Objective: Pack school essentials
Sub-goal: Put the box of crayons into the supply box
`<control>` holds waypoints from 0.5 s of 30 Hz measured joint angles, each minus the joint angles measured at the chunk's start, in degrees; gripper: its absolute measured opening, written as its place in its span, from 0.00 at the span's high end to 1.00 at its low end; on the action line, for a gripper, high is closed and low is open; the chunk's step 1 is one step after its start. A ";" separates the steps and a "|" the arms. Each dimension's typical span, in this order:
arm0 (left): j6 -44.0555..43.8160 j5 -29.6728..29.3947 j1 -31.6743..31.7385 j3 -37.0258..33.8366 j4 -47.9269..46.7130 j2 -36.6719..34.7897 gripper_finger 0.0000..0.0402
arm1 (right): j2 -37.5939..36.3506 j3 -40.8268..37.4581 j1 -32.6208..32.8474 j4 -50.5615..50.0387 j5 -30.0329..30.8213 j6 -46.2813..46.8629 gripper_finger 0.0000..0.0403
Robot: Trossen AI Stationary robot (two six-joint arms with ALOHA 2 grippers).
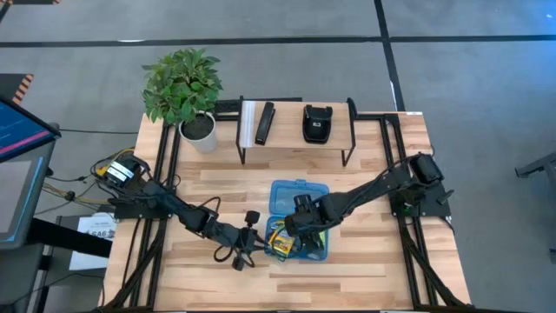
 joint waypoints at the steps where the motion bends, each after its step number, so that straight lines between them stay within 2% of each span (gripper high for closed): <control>1: -0.51 -0.34 -0.02 0.00 -0.58 0.00 0.92 | 0.00 -0.29 -0.35 0.02 -0.34 -0.34 0.37; 4: -1.41 -0.17 -0.36 0.00 -0.53 0.00 0.92 | 0.00 -1.59 -0.62 1.63 -0.62 -1.95 0.48; 11: -3.55 0.18 -1.23 0.00 -0.67 0.00 0.92 | 0.00 -3.94 -2.10 2.92 -1.48 -5.12 0.80; 15: -4.19 0.16 -1.27 0.00 -0.87 0.26 0.92 | 0.00 -4.21 -2.64 4.11 -1.86 -5.16 0.91</control>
